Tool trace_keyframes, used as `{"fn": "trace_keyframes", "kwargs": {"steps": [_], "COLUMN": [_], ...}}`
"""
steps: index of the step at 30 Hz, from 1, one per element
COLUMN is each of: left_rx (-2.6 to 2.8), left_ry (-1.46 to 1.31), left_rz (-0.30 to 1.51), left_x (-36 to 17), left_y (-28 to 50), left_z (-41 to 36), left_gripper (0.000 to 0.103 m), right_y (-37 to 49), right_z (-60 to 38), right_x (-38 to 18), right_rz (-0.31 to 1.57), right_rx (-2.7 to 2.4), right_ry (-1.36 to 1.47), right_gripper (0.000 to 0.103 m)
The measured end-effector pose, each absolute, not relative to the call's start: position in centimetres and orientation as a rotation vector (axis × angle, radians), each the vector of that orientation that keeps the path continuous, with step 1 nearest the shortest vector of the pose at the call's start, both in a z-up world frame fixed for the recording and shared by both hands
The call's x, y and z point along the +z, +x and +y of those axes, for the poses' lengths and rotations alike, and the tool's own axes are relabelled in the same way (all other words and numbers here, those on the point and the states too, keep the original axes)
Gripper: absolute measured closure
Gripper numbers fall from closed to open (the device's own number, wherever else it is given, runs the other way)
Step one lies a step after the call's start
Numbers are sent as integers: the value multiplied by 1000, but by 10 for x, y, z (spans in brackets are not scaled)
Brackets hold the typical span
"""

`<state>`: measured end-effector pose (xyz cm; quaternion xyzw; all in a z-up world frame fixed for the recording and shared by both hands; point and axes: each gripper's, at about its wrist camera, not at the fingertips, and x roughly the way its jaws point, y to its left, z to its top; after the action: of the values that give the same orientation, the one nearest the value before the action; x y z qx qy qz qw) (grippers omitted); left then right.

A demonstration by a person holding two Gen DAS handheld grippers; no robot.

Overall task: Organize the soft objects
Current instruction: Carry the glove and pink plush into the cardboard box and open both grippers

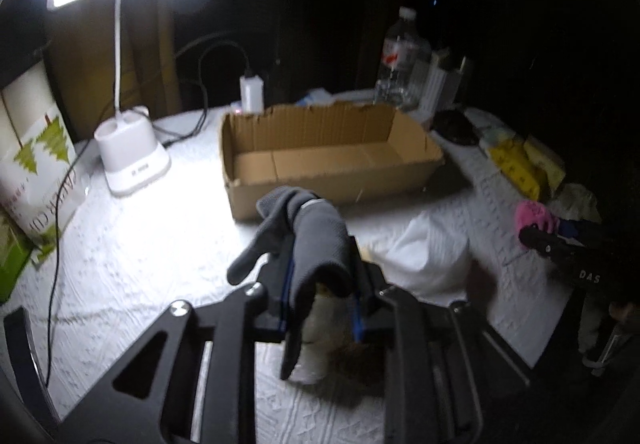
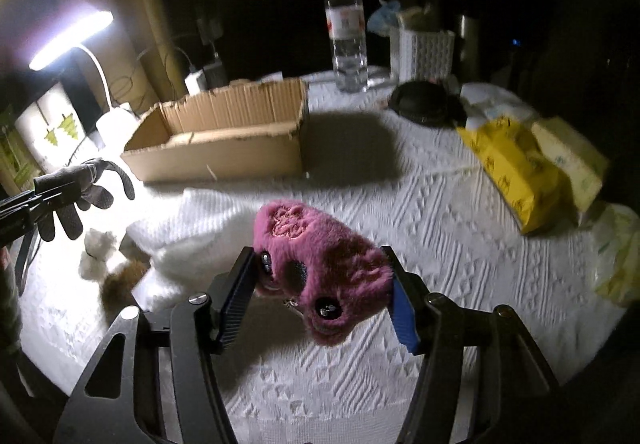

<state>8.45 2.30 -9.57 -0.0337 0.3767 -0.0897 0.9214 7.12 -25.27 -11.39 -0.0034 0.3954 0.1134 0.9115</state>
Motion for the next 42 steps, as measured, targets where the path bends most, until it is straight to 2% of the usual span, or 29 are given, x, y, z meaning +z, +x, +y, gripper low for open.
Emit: {"fn": "trace_keyframes", "kwargs": {"steps": [8,23,32,42], "left_rx": [-226,-296,-309,-317], "left_ry": [-103,-130,-100,-125], "left_rz": [724,683,653,685], "left_x": [-72,-59,-63,-96], "left_y": [97,143,175,219], "left_z": [24,7,-12,-24], "left_gripper": [81,81,81,81], "right_y": [91,136,173,206], "right_z": [-247,-228,-215,-194], "right_x": [-94,-81,-81,-91], "right_rz": [759,723,720,724], "right_rx": [269,341,379,428], "right_ry": [-22,-48,-54,-50], "right_gripper": [39,39,39,39]}}
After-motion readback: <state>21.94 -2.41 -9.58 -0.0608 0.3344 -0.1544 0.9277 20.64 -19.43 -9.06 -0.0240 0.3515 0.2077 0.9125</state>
